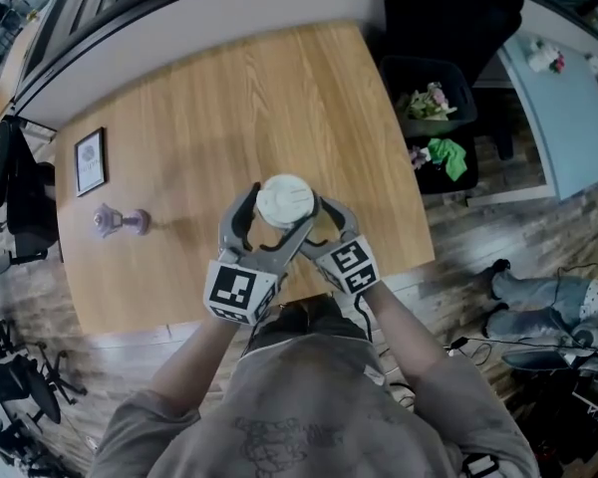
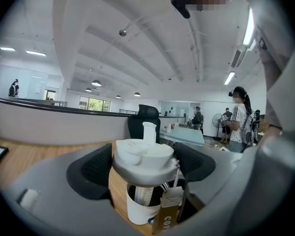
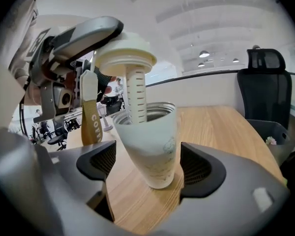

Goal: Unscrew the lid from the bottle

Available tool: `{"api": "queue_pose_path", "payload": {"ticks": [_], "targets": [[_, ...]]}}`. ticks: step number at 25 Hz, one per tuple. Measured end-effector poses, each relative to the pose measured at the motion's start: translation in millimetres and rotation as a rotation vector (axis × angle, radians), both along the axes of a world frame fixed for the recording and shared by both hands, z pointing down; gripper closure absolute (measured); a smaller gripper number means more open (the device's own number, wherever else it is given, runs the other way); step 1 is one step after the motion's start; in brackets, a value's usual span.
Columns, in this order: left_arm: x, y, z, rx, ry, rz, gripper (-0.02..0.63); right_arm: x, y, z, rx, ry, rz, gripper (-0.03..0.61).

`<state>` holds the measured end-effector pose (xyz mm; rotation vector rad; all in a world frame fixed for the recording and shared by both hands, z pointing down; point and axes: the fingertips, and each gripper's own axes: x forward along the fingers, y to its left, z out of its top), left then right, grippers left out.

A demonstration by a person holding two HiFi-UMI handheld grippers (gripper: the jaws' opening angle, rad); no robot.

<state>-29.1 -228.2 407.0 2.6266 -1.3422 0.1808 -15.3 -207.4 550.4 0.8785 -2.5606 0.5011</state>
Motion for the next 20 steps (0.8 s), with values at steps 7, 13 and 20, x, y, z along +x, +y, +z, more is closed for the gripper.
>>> {"api": "queue_pose_path", "payload": {"ticks": [7, 13, 20], "targets": [[-18, 8, -37, 0.022, 0.081, -0.037, 0.209, 18, 10, -48, -0.014, -0.061, 0.008, 0.181], [-32, 16, -77, 0.081, 0.131, -0.064, 0.209, 44, 4, -90, 0.005, -0.117, 0.089, 0.181], [-67, 25, -125, 0.158, 0.142, -0.14, 0.221, 71, -8, -159, 0.145, -0.156, 0.185, 0.277]]}}
